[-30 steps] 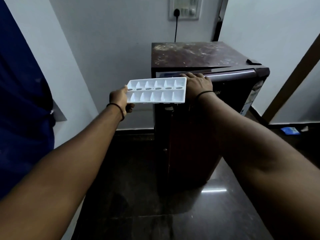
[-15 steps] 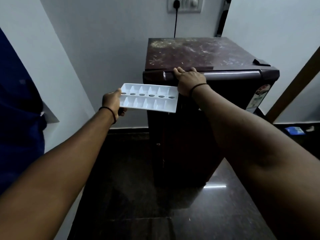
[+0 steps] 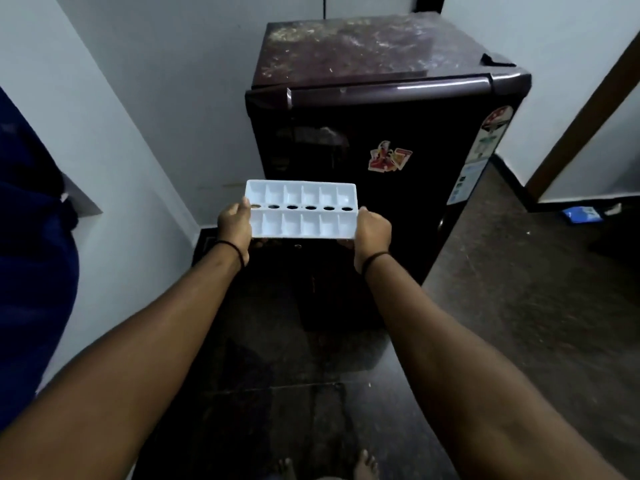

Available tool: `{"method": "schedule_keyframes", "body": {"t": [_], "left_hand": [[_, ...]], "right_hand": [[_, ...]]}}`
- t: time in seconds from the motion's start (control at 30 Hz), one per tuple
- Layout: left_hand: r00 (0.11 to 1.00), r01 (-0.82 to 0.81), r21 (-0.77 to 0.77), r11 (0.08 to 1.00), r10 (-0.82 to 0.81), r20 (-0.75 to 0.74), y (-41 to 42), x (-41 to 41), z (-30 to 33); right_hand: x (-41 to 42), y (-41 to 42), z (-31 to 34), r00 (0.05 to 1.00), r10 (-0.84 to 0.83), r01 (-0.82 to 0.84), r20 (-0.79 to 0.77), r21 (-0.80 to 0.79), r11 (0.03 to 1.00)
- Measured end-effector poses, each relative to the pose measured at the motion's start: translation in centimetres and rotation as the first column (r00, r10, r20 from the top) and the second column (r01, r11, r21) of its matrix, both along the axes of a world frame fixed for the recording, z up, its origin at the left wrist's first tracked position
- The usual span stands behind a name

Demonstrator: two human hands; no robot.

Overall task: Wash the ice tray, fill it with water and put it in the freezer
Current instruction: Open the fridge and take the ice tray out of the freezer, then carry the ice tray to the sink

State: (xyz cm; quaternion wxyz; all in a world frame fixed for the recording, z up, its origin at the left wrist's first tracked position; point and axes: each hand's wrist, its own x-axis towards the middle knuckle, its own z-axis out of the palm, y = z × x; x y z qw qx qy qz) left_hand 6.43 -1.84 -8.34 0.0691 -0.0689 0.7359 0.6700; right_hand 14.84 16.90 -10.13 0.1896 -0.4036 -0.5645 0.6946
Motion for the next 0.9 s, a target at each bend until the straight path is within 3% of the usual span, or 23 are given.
{"method": "schedule_keyframes", "body": {"t": [0.07, 0.17, 0.37, 0.63, 0.9], "left_hand": [[0.996, 0.045, 0.043, 0.998, -0.048, 0.070, 0.3, 2.1, -1.9], [0.975, 0.136, 0.087, 0.987, -0.149, 0.165, 0.4, 4.8, -4.4], [0.855, 0.400, 0.098, 0.911, -0.409, 0.318, 1.3, 7.9, -9.1], [0.754, 0.571, 0.037, 0.820, -0.542, 0.370, 8.3, 12.3, -10.6], [0.721, 0.641, -0.012, 0.767, -0.597, 0.353, 22.6, 15.5, -11.8]], "right_hand": [[3.5, -0.3, -1.2, 0.999, -0.015, 0.009, -0.049, -0.106, 0.994], [8.4, -0.5, -2.6, 0.994, -0.003, -0.011, -0.109, -0.123, 0.992], [16.9, 0.8, -5.4, 0.989, -0.145, 0.143, 0.000, -0.166, 0.976], [23.5, 5.5, -7.3, 0.936, -0.339, 0.351, 0.091, -0.212, 0.912], [27.5, 17.7, -10.4, 0.904, -0.419, 0.427, 0.087, -0.239, 0.872]]}}
